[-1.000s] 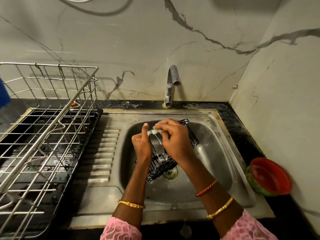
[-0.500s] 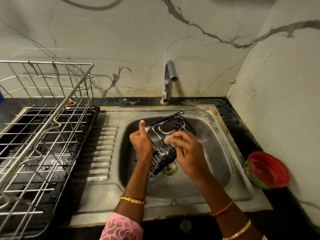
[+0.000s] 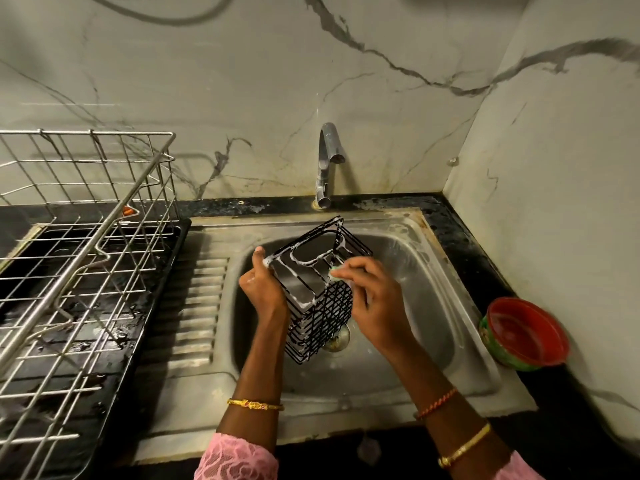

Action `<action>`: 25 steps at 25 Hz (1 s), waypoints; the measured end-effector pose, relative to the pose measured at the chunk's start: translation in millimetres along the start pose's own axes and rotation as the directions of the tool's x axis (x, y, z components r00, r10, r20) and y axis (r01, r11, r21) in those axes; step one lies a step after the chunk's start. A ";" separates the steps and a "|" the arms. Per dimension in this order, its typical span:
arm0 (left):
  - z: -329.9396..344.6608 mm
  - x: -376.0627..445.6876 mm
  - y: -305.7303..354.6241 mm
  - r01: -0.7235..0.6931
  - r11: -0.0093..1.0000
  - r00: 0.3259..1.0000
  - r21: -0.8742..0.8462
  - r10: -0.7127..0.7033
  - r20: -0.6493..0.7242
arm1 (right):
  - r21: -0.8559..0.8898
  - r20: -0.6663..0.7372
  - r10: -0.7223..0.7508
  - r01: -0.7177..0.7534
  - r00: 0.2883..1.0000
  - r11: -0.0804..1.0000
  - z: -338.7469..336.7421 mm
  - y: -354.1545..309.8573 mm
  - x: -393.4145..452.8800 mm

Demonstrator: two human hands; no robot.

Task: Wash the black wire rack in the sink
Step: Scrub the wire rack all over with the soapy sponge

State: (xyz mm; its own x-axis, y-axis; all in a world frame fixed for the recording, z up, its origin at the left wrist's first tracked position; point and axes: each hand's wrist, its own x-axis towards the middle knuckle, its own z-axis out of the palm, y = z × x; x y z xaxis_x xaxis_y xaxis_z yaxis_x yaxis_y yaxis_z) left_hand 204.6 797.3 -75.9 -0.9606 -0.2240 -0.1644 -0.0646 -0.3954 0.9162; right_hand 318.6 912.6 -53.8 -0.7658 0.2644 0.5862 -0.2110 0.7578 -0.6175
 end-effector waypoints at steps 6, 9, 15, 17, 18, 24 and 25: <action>-8.0 14.7 1.2 0.174 0.972 0.985 -0.157 -0.171 0.029 | 0.076 -0.165 0.164 -0.154 0.972 0.985 -14.0 3.3 22.8; -8.4 14.5 -0.8 0.208 0.964 0.976 -0.163 -0.195 0.094 | 0.155 -0.009 0.258 -0.253 0.966 0.955 -18.0 3.1 80.9; -15.9 15.7 0.9 0.244 0.951 0.968 -0.191 -0.226 0.113 | 0.187 0.144 0.385 -0.407 0.912 0.894 -13.7 6.7 76.4; -14.4 12.1 1.0 0.216 0.961 0.976 -0.171 -0.212 0.039 | 0.242 0.050 0.396 -0.395 0.917 0.886 -16.3 6.9 50.1; -11.6 9.2 1.5 0.209 0.968 0.978 -0.140 -0.209 0.016 | 0.262 -0.028 0.400 -0.380 0.916 0.887 -17.1 7.0 36.7; 12.4 -9.0 9.5 0.166 0.986 0.986 0.013 -0.166 -0.001 | 0.362 -0.279 0.441 -0.332 0.853 0.871 0.9 6.4 4.7; 16.1 -7.7 8.7 0.153 0.988 0.988 0.031 -0.153 0.006 | 0.395 -0.261 0.462 -0.343 0.848 0.852 6.0 4.4 5.4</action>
State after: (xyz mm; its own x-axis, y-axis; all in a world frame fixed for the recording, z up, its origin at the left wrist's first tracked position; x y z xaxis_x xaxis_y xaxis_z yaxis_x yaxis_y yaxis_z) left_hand 207.1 809.9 -60.8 -0.9410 -0.1550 -0.3008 -0.2194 -0.3971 0.8912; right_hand 309.8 913.8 -56.5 -0.5879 0.7299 0.3487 -0.1574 0.3196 -0.9344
